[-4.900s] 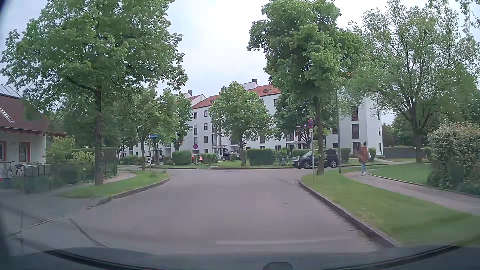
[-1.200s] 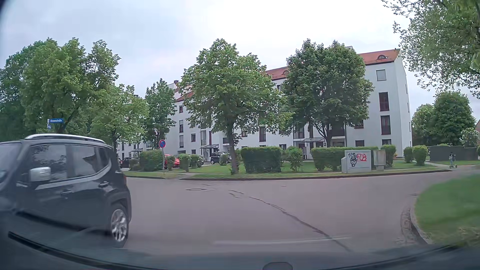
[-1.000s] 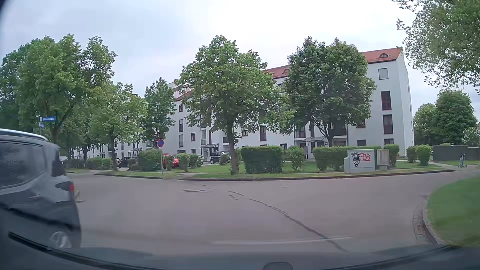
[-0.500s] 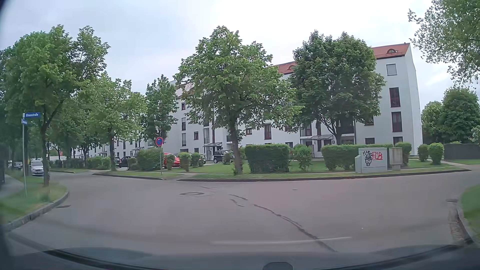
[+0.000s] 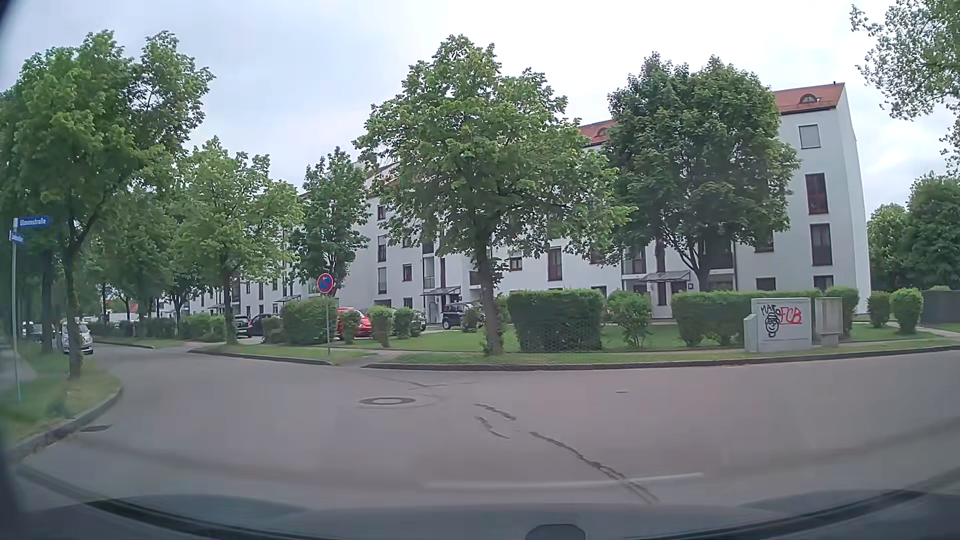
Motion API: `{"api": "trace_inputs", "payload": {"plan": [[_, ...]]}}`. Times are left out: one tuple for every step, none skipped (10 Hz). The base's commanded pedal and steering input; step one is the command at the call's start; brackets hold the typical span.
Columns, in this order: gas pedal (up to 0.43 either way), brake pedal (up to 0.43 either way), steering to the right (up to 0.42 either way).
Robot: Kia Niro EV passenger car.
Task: Follow the waypoints while adhering to traffic rules and regulations
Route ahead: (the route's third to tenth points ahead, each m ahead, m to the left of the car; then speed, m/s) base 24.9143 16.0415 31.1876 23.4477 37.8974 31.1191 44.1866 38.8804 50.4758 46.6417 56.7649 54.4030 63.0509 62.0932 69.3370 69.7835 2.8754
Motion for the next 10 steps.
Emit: {"api": "trace_inputs", "payload": {"plan": [[0.098,0.000,-0.117],[0.098,0.000,-0.124],[0.110,0.000,-0.133],[0.130,0.000,-0.142],[0.130,0.000,-0.146],[0.118,0.000,-0.148],[0.118,0.000,-0.148],[0.118,0.000,-0.146],[0.118,0.000,-0.146],[0.118,0.000,-0.144]]}}
